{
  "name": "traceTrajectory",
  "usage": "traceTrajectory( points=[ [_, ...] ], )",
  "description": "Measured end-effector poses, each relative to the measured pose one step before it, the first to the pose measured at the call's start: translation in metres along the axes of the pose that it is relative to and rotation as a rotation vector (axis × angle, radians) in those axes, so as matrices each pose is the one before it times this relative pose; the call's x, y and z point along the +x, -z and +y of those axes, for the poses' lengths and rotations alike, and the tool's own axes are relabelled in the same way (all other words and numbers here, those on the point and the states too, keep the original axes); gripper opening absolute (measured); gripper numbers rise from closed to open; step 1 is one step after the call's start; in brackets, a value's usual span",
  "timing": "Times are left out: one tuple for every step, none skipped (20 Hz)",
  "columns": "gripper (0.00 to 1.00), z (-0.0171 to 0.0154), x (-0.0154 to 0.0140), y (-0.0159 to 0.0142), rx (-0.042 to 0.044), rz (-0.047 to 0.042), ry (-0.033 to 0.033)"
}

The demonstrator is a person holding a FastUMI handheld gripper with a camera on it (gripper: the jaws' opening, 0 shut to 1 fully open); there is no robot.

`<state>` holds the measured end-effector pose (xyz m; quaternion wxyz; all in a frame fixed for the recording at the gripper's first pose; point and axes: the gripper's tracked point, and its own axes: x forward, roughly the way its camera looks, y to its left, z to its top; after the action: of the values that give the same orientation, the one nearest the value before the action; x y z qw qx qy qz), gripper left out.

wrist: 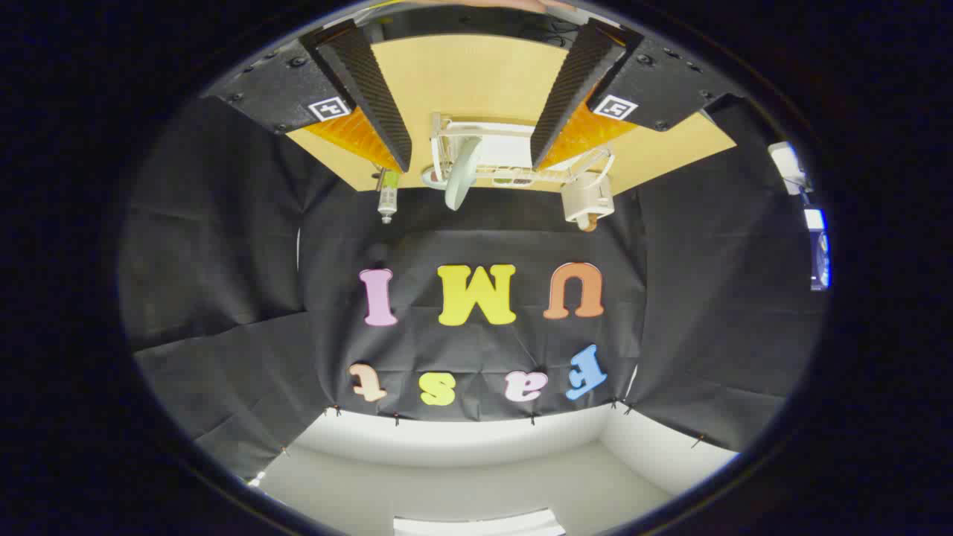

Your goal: Take the plate from the dish rack, then take the spoon from the basket and place it into the plate.

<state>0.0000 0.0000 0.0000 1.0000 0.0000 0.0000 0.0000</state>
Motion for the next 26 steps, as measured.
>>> traceTrajectory(
  points=[
    [1.0, -0.00182, 0.00091, 0.00114, 0.00106, 0.00201, 0.0015],
    [1.0, -0.00094, 0.00078, 0.00006, 0.00108, 0.0006, 0.00061],
    [1.0, -0.00069, 0.00037, 0.00159, -0.00008, 0.00133, -0.00028],
    [1.0, -0.00049, -0.00012, -0.00051, 0.00227, 0.00007, 0.0012],
    [1.0, -0.00079, 0.00022, 0.00133, 0.00142, 0.00132, 0.00096],
    [1.0, -0.00058, 0.00071, 0.0005, 0.00013, 0.00217, -0.00081],
    [1.0, -0.00004, -0.00019, 0.00057, -0.00037, 0.0008, -0.00034],
    [1.0, -0.00129, 0.00047, -0.00037, -0.00062, 0.00036, 0.00283],
    [1.0, -0.00099, 0.00074, 0.00056, -0.00099, -0.00177, 0.00245],
    [1.0, -0.00081, 0.00041, 0.00012, -0.00052, -0.00101, 0.00289],
    [1.0, -0.00014, 0.00123, 0.00092, 0.00062, -0.0002, 0.001],
    [1.0, 0.00033, 0.0005, -0.0005, 0.00139, 0.00116, -0.00006],
    [1.0, -0.00064, 0.00095, 0.00139, 0.00057, 0.00205, 0.00127],
    [1.0, -0.00083, 0.00106, 0.00019, -0.00289, 0.00346, 0.00231],
    [1.0, 0.00039, 0.00165, 0.00137, -0.0042, 0.00361, 0.00213],
    [1.0, -0.00079, 0.00225, 0.00006, -0.00379, 0.00163, 0.00277],
    [1.0, -0.00091, 0.00389, 0.00067, -0.00453, 0.00215, 0.00428],
    [1.0, -0.00109, 0.00439, -0.0008, -0.00156, 0.00157, 0.00389],
    [1.0, -0.00169, 0.00448, 0.00001, 0.00137, 0.00427, 0.00508],
    [1.0, -0.00172, 0.00597, -0.0024, 0.00381, 0.00322, 0.00336],
    [1.0, -0.00027, 0.00814, -0.00313, 0.00266, 0.00395, 0.00409],
    [1.0, -0.00067, 0.00881, -0.00507, 0.00271, 0.00528, 0.0023],
    [1.0, 0.00027, 0.00908, -0.00404, 0.0022, 0.00682, -0.00304],
    [1.0, -0.00026, 0.01019, -0.00623, 0.00267, 0.00689, -0.00646],
    [1.0, -0.00269, 0.0113, -0.00753, 0.0061, 0.00073, -0.0032],
    [1.0, -0.00497, 0.01098, -0.00708, 0.00293, 0.0068, 0.00468]
  ],
)
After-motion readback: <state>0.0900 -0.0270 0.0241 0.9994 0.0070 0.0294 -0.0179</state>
